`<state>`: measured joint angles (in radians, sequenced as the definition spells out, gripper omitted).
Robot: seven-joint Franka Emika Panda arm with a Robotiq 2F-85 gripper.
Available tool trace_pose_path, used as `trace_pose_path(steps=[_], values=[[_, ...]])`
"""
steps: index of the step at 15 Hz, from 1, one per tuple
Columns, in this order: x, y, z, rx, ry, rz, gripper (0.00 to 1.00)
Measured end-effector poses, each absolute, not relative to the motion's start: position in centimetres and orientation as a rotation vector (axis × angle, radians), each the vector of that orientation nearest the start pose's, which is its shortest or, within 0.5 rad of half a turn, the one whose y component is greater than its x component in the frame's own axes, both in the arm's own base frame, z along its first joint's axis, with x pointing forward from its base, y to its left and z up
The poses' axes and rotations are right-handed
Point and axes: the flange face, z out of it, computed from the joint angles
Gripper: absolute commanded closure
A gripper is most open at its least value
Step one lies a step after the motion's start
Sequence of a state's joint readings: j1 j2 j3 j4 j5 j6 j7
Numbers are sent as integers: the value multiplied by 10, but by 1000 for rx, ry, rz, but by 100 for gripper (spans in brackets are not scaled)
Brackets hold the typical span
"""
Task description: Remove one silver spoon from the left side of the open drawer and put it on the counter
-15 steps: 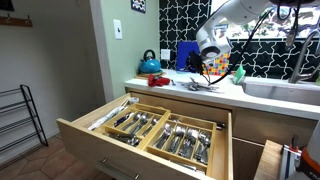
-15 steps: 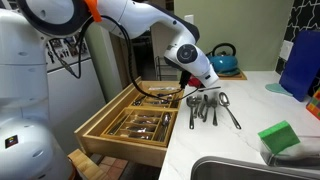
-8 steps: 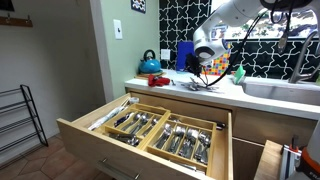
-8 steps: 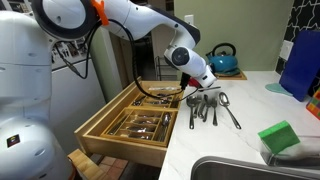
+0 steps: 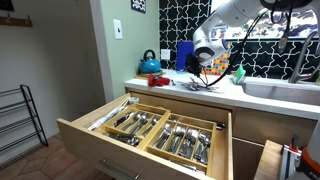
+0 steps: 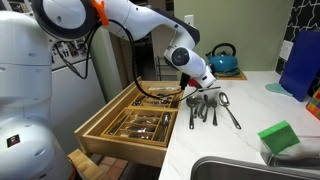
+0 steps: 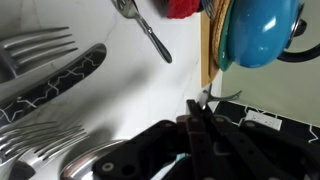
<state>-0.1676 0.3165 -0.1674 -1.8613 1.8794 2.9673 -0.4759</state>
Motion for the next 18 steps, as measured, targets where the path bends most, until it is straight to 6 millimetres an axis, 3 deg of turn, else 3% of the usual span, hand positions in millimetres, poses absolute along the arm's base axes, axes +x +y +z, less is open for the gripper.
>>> trace_pose_path(steps=[9, 18], values=[[568, -258, 348, -1518, 1825, -923, 99], [580, -263, 317, -1492, 1973, -778, 98]])
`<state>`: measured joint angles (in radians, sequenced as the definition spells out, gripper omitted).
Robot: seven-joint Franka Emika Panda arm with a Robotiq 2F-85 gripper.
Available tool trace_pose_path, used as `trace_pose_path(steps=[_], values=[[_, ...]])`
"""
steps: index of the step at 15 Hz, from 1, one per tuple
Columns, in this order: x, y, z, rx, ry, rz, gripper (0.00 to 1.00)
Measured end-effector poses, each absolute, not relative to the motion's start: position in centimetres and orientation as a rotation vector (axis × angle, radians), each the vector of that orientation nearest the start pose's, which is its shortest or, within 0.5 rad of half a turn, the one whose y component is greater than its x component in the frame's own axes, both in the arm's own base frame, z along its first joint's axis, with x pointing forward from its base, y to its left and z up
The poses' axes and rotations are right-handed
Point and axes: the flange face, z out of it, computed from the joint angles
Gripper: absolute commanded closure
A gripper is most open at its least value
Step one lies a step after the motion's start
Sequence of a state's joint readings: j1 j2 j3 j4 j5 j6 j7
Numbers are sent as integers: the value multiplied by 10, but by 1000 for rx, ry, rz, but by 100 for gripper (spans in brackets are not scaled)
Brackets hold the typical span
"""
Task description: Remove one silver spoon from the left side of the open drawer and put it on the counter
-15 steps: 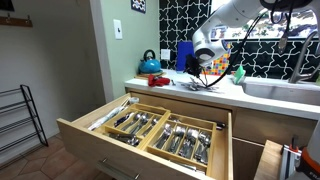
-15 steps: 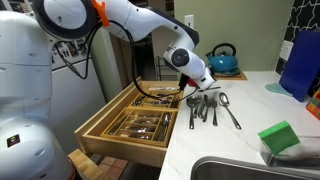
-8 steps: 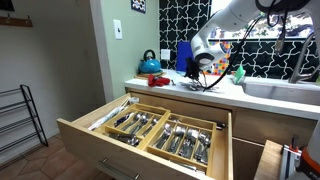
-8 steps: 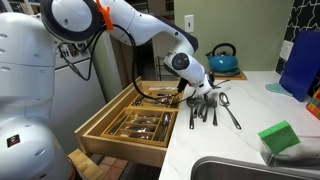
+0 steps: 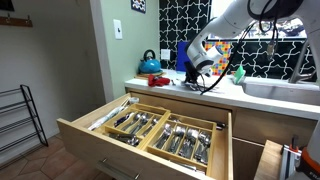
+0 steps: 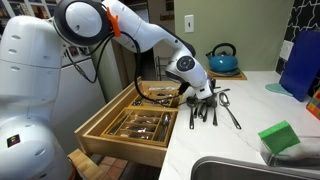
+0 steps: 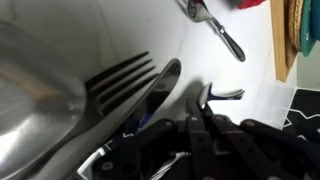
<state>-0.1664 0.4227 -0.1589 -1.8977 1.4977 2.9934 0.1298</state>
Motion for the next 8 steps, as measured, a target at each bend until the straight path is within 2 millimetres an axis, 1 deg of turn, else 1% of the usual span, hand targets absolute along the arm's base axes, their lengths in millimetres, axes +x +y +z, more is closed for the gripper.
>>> trace_pose_path(steps=[2, 3, 4, 5, 6, 8], values=[[583, -263, 320, -1493, 1984, -770, 97], [585, -264, 322, -1493, 1989, -768, 87], [586, -264, 324, -1493, 1993, -766, 69], [587, -264, 325, -1494, 1997, -765, 63], [588, -264, 326, -1494, 2002, -764, 54], [590, -265, 329, -1493, 2010, -763, 40]])
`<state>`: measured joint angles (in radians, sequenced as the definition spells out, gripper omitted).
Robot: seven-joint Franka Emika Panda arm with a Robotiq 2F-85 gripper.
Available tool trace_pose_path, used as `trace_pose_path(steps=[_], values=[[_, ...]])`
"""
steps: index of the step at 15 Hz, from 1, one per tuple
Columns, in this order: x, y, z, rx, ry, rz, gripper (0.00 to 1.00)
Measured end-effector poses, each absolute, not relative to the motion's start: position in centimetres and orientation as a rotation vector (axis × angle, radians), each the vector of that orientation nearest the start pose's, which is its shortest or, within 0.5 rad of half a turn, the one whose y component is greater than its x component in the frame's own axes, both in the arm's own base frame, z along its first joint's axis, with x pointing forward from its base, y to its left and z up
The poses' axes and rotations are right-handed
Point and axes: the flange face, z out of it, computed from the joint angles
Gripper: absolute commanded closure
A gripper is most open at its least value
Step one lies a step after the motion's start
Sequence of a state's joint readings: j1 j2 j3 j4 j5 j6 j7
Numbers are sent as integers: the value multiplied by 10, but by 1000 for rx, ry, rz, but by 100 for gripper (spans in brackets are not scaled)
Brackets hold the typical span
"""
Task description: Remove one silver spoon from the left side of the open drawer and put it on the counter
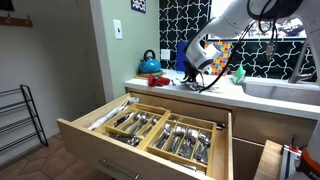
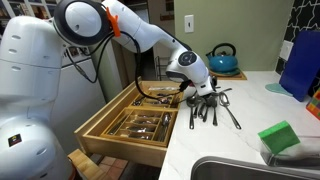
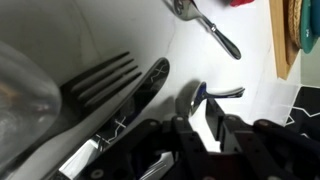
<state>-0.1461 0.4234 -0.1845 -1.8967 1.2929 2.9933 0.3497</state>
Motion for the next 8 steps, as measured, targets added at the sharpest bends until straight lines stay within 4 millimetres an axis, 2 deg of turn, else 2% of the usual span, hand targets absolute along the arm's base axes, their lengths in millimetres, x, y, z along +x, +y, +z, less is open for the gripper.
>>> trace_pose_path(steps=[5, 8], values=[[593, -265, 335, -1505, 2015, -768, 3], [594, -260, 350, -1547, 1971, -793, 0]])
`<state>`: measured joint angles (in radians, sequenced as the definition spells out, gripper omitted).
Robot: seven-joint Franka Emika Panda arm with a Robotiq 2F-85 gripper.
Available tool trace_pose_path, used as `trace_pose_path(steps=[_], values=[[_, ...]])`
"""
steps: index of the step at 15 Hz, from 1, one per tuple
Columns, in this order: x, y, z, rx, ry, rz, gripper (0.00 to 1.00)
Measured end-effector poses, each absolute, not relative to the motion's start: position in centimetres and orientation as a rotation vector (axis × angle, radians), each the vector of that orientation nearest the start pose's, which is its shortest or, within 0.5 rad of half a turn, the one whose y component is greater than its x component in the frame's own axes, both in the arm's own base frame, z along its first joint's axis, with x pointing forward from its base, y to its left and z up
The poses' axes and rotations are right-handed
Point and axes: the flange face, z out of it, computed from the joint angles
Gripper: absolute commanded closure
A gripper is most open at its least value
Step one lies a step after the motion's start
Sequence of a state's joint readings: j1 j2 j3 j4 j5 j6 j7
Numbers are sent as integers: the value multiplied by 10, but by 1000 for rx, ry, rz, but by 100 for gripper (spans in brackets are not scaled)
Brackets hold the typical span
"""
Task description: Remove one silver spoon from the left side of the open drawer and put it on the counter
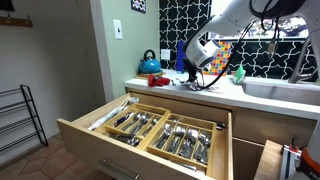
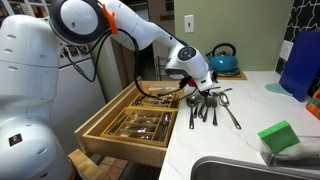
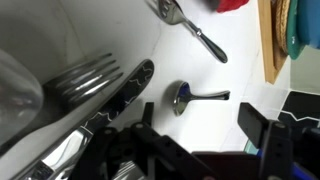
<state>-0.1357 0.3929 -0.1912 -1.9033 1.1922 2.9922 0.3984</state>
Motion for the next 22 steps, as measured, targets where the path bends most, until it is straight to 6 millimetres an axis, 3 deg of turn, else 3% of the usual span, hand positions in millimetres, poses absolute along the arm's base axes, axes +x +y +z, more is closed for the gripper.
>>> trace_pose_path(steps=[4, 6, 13, 18, 22], values=[[581, -248, 391, -1678, 1832, -876, 0], [566, -239, 401, -1798, 1759, -872, 0], [491, -218, 381, -2307, 1550, -802, 0], [456, -210, 371, -2665, 1288, -814, 0], [442, -197, 390, -2910, 1006, -896, 0]])
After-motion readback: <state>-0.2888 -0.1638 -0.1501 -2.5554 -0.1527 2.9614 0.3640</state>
